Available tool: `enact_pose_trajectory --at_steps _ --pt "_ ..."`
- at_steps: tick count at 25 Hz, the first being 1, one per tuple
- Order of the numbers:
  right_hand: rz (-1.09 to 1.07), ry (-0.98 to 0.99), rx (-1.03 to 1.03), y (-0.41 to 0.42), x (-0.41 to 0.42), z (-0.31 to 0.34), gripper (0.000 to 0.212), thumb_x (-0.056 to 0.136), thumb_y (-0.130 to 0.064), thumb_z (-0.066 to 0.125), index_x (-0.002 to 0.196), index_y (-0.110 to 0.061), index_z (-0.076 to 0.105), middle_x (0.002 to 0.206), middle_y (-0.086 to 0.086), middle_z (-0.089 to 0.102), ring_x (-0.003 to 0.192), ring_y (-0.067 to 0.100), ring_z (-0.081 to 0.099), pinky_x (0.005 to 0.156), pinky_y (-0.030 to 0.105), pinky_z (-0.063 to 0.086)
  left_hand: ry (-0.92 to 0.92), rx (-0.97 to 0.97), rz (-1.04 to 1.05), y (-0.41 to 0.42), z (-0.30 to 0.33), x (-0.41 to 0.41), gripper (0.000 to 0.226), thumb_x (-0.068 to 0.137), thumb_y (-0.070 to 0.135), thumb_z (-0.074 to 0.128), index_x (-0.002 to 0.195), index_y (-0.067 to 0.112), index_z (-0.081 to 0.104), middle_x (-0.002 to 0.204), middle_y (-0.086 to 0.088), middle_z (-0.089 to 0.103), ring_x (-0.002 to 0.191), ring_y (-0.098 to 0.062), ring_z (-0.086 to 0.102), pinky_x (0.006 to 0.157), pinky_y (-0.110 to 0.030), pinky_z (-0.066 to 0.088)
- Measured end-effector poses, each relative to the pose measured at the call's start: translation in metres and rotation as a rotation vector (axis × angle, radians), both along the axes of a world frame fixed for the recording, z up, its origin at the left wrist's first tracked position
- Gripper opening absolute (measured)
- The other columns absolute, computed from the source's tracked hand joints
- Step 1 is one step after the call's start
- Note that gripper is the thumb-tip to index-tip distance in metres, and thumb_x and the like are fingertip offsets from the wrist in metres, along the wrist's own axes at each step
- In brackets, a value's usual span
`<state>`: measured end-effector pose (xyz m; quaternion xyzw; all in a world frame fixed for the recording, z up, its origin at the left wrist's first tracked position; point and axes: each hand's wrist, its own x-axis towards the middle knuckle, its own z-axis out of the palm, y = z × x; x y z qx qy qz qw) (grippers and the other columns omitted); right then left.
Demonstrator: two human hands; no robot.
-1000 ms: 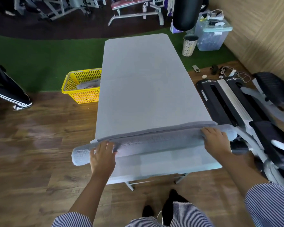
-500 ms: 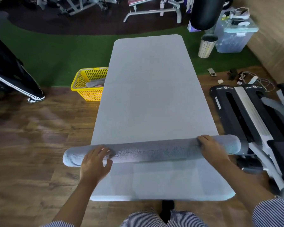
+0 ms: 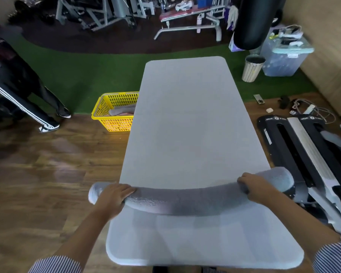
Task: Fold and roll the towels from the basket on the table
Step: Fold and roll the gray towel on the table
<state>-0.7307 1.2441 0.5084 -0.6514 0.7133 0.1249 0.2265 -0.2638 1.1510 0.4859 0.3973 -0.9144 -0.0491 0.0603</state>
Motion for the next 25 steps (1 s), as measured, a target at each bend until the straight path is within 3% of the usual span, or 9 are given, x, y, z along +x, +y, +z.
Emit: enact_pose_trajectory --at_steps 4,7,9,11,13,15,17,21,25 --pt "0.110 -0.014 -0.094 -0.036 0.021 -0.004 0.040 0.074 0.007 0.050 0.109 -0.010 0.059 0.114 0.006 0.052 0.098 0.025 0.053 0.078 0.030 0.044 0.040 -0.017 -0.129 -0.042 0.010 -0.029 0.062 0.047 -0.015 0.077 0.100 0.019 0.074 0.092 0.004 0.071 0.083 -0.018 0.065 0.078 -0.027 0.051" --pt "0.136 -0.104 -0.238 -0.059 0.046 -0.018 0.051 0.074 0.013 0.049 0.119 -0.009 0.059 0.132 0.013 0.050 0.112 0.034 0.050 0.091 0.038 0.044 0.049 -0.117 -0.282 -0.066 0.010 -0.063 0.062 0.047 -0.018 0.068 0.099 0.017 0.073 0.099 0.003 0.070 0.094 -0.016 0.062 0.096 -0.034 0.037" --pt "-0.026 -0.240 -0.388 -0.069 0.066 -0.027 0.054 0.080 0.015 0.047 0.129 -0.007 0.051 0.144 0.016 0.037 0.124 0.037 0.042 0.099 0.044 0.041 0.060 -0.164 -0.285 -0.074 0.004 -0.084 0.058 0.052 -0.014 0.067 0.100 0.018 0.071 0.105 0.003 0.067 0.103 -0.015 0.060 0.097 -0.036 0.040" --pt "-0.401 -0.382 -0.514 -0.074 0.084 -0.026 0.047 0.088 0.003 0.050 0.134 -0.003 0.040 0.147 0.015 0.027 0.118 0.032 0.044 0.094 0.040 0.044 0.095 -0.145 -0.191 -0.079 0.000 -0.093 0.048 0.060 -0.003 0.076 0.102 0.019 0.067 0.107 0.003 0.065 0.104 -0.017 0.059 0.088 -0.035 0.047" --pt "-0.733 -0.441 -0.533 -0.074 0.094 -0.027 0.040 0.089 -0.015 0.059 0.123 0.000 0.045 0.130 0.017 0.039 0.102 0.031 0.051 0.080 0.032 0.047 0.131 -0.123 -0.140 -0.085 -0.003 -0.088 0.040 0.065 0.005 0.079 0.099 0.019 0.064 0.104 0.004 0.063 0.098 -0.019 0.061 0.082 -0.032 0.046" --pt "-0.855 -0.524 -0.435 -0.075 0.101 -0.026 0.020 0.089 -0.027 0.059 0.088 -0.008 0.052 0.089 0.009 0.052 0.085 0.033 0.054 0.062 0.025 0.041 0.146 -0.114 -0.133 -0.091 -0.003 -0.080 0.041 0.063 0.009 0.083 0.098 0.018 0.063 0.103 0.003 0.064 0.094 -0.020 0.062 0.083 -0.029 0.043" --pt "-0.732 -0.580 -0.408 -0.082 0.116 -0.029 0.024 0.091 -0.028 0.056 0.077 -0.012 0.045 0.075 0.003 0.051 0.072 0.024 0.050 0.058 0.024 0.035 0.136 -0.131 -0.145 -0.096 -0.003 -0.079 0.044 0.060 0.012 0.085 0.097 0.016 0.063 0.103 0.002 0.064 0.093 -0.020 0.060 0.087 -0.030 0.041" --pt "-0.245 -0.625 -0.373 -0.109 0.169 -0.036 0.021 0.088 -0.029 0.052 0.076 -0.013 0.048 0.073 0.006 0.053 0.068 0.022 0.049 0.056 0.022 0.031 0.030 -0.131 -0.199 -0.110 0.004 -0.090 0.071 0.048 0.020 0.087 0.113 0.015 0.059 0.121 0.000 0.060 0.111 -0.017 0.051 0.097 -0.038 0.036" --pt "-0.192 -0.651 -0.340 -0.115 0.175 -0.039 0.026 0.089 -0.033 0.048 0.084 -0.008 0.054 0.079 0.005 0.057 0.072 0.021 0.049 0.061 0.025 0.033 -0.203 -0.126 -0.306 -0.133 0.018 -0.103 0.109 0.030 0.037 0.088 0.131 0.011 0.054 0.142 -0.005 0.050 0.135 -0.017 0.040 0.108 -0.059 0.031"
